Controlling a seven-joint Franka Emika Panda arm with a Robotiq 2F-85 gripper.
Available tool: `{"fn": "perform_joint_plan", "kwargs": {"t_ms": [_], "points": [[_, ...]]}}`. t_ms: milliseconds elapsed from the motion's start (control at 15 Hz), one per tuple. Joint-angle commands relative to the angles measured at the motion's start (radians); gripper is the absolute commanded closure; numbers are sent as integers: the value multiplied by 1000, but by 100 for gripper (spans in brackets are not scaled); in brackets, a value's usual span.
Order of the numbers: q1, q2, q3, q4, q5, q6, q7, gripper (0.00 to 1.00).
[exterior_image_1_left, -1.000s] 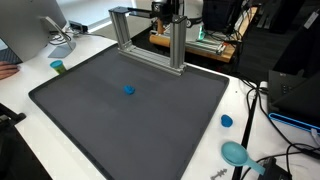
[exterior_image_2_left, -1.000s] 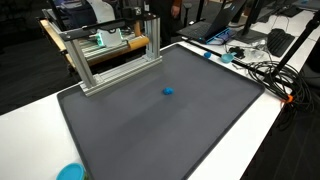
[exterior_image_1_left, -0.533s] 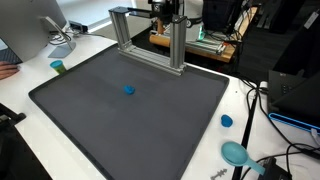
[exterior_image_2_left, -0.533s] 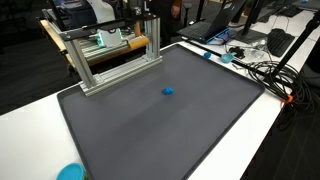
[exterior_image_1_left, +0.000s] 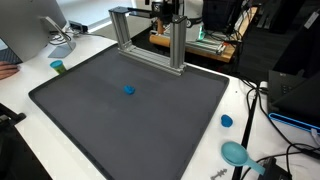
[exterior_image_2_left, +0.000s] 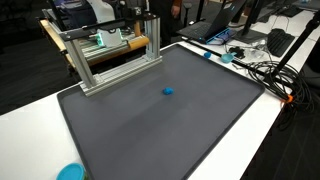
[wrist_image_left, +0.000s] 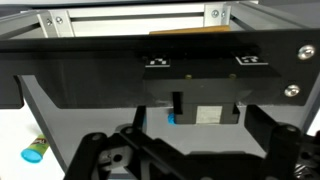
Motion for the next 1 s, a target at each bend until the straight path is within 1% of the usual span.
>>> {"fn": "perform_joint_plan", "kwargs": {"t_ms": [0, 200, 267, 333, 400, 467, 533, 800, 867, 933], "points": [[17, 5, -27, 2, -3, -19, -38, 0], [16, -3, -21, 2, -6, -44, -37, 5], [17, -5, -20, 2, -5, -53, -36, 8], [11, -7, -11, 2, -6, -62, -14, 3], [10, -10, -10, 2, 2, -72, -1, 2], [11, 3, -16, 2, -6, -45, -16, 4], [11, 2, -15, 2, -6, -51, -13, 2], [11, 2, -15, 2, -5, -56, -9, 2], [11, 2, -15, 2, -5, -56, -9, 0], [6, -1, -1, 2, -20, -55, 2, 0]]}}
